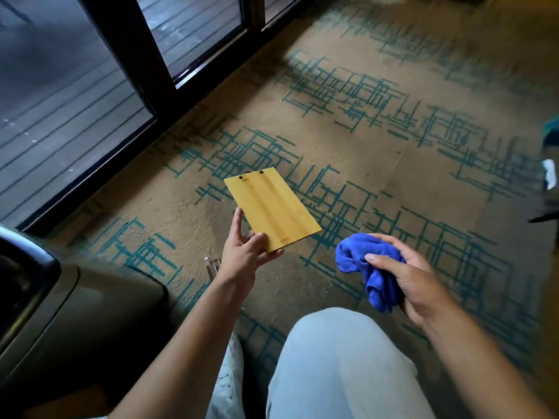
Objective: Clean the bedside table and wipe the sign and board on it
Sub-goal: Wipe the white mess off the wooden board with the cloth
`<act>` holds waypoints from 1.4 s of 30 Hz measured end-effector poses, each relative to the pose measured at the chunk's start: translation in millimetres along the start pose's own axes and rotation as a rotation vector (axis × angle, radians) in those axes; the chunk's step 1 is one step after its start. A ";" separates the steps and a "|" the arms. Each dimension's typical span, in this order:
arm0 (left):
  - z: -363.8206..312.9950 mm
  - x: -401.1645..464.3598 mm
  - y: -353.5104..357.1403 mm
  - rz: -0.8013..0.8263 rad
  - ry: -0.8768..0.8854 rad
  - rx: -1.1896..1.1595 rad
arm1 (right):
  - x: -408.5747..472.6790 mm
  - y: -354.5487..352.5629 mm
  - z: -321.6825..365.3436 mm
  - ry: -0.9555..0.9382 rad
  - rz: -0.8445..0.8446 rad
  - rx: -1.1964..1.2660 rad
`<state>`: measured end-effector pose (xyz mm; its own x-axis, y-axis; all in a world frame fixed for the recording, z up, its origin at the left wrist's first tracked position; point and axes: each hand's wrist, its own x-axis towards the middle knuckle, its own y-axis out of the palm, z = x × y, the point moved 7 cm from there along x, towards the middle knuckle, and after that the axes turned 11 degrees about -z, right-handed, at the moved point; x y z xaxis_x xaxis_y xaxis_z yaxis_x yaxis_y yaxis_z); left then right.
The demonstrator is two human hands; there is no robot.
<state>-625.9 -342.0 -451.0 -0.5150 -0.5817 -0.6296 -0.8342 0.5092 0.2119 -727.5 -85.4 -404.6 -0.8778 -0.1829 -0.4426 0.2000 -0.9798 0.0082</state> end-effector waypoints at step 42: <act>154.8 52.1 -92.5 -0.342 0.112 1.073 | -4.4 6.2 -87.5 0.147 -0.071 -0.119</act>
<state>-545.0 -321.2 -619.1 -0.3520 -0.8210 -0.4494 -0.3622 0.5623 -0.7434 -684.3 -83.5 -481.1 -0.8201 -0.0913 -0.5649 0.1977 -0.9716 -0.1299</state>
